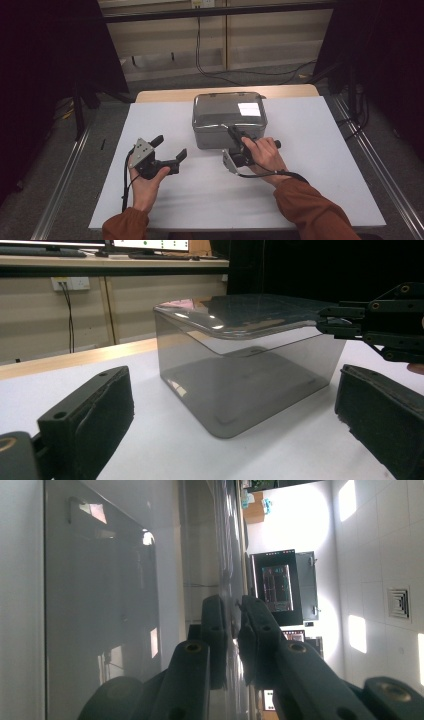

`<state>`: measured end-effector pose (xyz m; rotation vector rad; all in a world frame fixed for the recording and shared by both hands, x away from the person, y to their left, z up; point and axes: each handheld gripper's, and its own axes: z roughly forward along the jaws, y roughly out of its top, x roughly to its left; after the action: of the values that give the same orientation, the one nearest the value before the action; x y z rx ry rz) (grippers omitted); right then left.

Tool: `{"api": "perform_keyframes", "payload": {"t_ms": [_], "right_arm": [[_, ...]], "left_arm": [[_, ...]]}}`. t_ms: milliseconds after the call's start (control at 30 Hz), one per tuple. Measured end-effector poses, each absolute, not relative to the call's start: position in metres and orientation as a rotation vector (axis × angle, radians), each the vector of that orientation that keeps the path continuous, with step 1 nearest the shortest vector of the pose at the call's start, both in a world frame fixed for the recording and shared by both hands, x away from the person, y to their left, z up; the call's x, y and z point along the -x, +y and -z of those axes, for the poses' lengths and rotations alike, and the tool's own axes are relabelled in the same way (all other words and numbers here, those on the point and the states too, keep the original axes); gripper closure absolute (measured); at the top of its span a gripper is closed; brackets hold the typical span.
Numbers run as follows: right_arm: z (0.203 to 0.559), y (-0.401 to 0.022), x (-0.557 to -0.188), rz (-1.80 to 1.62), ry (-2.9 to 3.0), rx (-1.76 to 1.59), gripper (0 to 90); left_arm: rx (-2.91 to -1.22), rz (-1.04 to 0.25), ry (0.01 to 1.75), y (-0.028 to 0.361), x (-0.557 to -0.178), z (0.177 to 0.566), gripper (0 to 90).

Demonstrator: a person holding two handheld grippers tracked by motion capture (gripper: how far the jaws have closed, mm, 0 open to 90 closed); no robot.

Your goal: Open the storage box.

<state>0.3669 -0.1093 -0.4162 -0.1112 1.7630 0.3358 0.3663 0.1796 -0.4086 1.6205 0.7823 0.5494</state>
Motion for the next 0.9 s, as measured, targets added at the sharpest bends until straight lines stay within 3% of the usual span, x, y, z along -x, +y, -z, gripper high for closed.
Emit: {"api": "perform_keyframes", "payload": {"t_ms": [900], "right_arm": [[0.392, -0.110, -0.374, -0.344, 1.726, 0.114, 83.1]], "left_arm": [[-1.675, -0.596, 0.756, 0.145, -0.427, 0.404, 3.4]]}}
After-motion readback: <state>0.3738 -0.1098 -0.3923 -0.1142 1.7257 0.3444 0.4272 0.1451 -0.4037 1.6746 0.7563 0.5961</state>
